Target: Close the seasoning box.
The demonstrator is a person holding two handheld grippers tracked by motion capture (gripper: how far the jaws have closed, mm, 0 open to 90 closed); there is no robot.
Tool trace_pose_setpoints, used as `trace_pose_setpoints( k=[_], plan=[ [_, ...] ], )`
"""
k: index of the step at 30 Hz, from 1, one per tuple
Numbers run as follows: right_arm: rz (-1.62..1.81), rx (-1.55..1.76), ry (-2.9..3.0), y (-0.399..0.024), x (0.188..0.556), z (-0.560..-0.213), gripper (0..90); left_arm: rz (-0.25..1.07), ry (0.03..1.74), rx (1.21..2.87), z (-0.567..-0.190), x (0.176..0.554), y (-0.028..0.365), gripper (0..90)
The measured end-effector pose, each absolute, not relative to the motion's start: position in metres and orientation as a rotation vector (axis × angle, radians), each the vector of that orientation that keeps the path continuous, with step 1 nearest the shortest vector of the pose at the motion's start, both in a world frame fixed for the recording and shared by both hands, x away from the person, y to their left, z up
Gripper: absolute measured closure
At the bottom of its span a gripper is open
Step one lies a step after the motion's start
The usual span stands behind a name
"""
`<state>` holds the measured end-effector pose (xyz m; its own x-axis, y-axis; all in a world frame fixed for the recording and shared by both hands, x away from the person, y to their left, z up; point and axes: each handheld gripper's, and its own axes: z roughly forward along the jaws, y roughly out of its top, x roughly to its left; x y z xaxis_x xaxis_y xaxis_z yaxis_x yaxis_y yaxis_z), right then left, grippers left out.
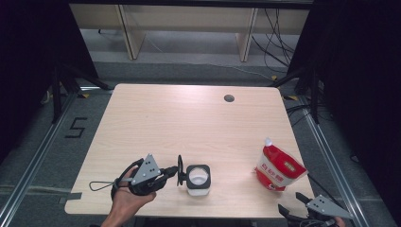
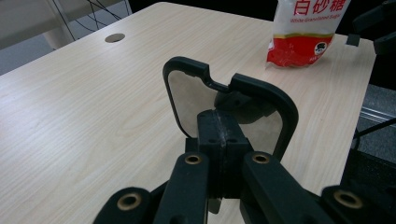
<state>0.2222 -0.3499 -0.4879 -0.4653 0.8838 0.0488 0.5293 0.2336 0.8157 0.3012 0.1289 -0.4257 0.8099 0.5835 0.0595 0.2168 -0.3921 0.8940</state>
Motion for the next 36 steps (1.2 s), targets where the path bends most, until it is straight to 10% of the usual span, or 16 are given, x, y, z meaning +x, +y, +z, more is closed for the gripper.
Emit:
trace_pose_setpoints(
  k=[36],
  plan=[
    [1.143, 1.268, 2.104, -0.35, 0.223, -0.486, 21.1, 0.332, 0.558, 2.06, -0.448, 0.312, 0.084, 89.1]
  ],
)
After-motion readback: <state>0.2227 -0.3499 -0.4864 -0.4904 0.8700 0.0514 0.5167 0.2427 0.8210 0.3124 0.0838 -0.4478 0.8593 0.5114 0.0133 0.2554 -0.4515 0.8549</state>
